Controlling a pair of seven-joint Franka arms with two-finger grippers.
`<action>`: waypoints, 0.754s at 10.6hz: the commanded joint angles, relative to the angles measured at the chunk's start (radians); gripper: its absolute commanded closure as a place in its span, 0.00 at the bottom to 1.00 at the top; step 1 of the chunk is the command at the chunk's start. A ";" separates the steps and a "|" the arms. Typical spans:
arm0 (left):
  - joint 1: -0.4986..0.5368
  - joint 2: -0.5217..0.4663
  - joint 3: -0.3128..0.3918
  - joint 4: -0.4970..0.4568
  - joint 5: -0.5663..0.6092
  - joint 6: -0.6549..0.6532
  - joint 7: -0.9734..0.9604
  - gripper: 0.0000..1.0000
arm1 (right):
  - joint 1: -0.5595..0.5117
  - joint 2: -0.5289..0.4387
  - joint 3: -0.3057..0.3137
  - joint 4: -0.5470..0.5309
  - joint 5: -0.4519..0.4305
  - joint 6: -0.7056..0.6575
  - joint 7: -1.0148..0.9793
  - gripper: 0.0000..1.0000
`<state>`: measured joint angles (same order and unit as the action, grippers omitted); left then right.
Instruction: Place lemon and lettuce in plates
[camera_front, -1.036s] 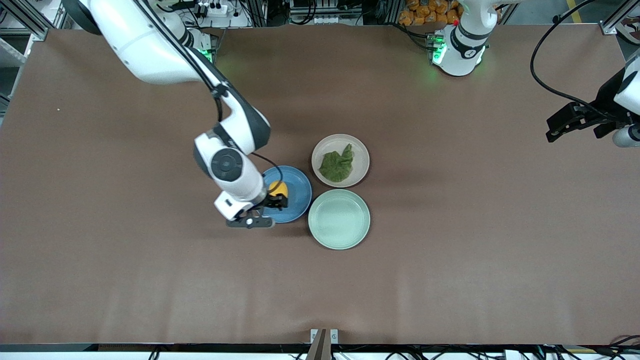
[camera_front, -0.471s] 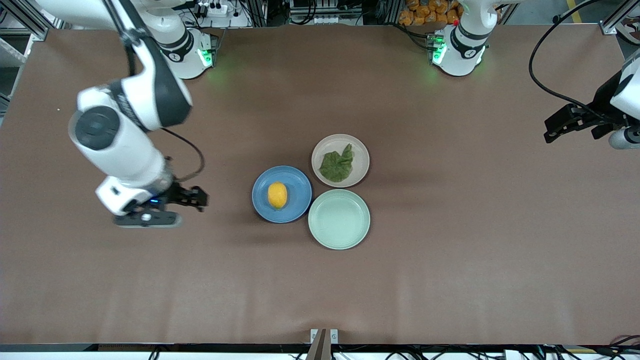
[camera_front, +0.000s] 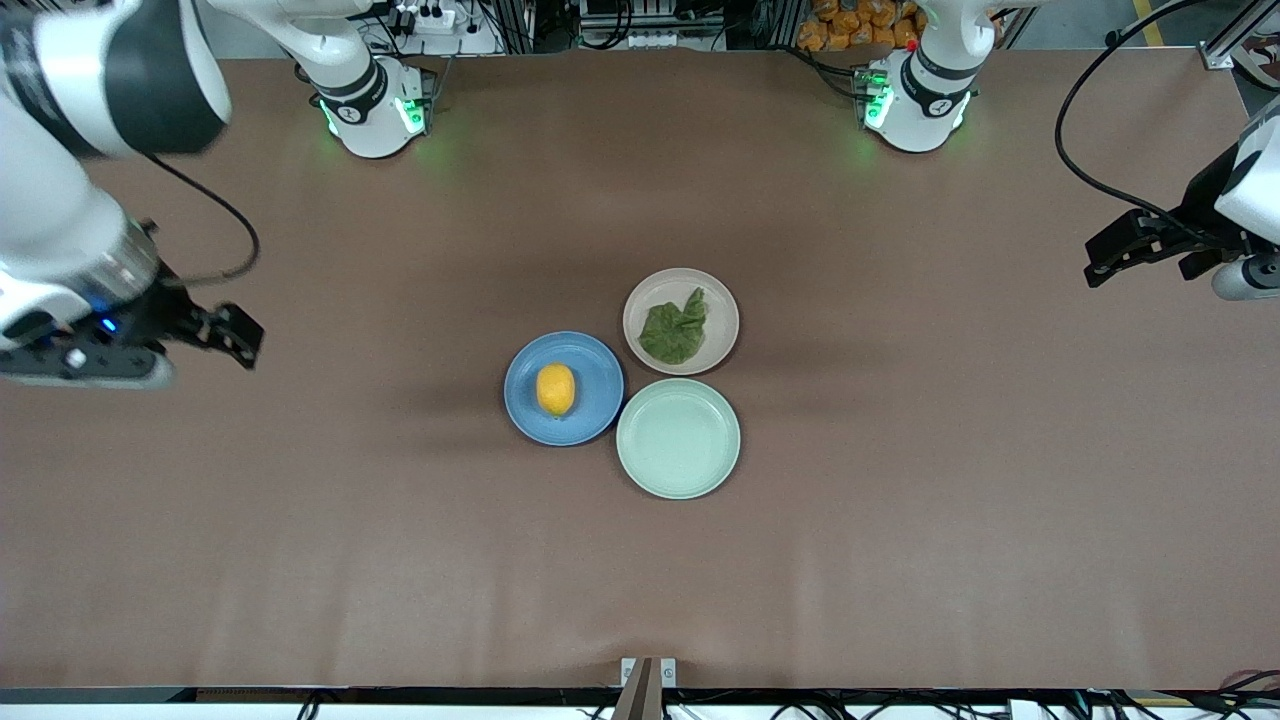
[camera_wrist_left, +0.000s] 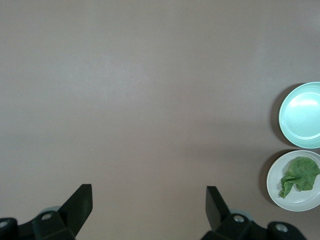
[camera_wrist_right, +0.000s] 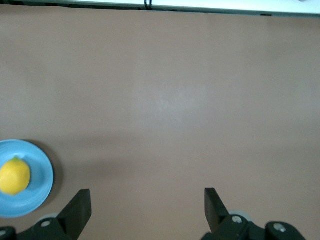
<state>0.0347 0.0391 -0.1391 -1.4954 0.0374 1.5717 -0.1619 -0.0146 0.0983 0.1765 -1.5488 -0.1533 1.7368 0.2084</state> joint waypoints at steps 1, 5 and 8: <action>-0.003 -0.008 0.001 -0.006 -0.025 0.002 0.015 0.00 | -0.033 -0.090 0.008 -0.037 0.043 -0.022 -0.003 0.00; -0.001 -0.011 -0.007 -0.005 -0.025 -0.002 0.024 0.00 | 0.014 -0.100 -0.110 -0.033 0.044 -0.025 -0.011 0.00; -0.001 -0.013 -0.007 -0.005 -0.025 -0.006 0.027 0.00 | 0.019 -0.101 -0.123 -0.033 0.044 -0.025 -0.027 0.00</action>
<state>0.0287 0.0395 -0.1450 -1.4958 0.0370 1.5714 -0.1618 -0.0135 0.0146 0.0663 -1.5649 -0.1252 1.7066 0.1884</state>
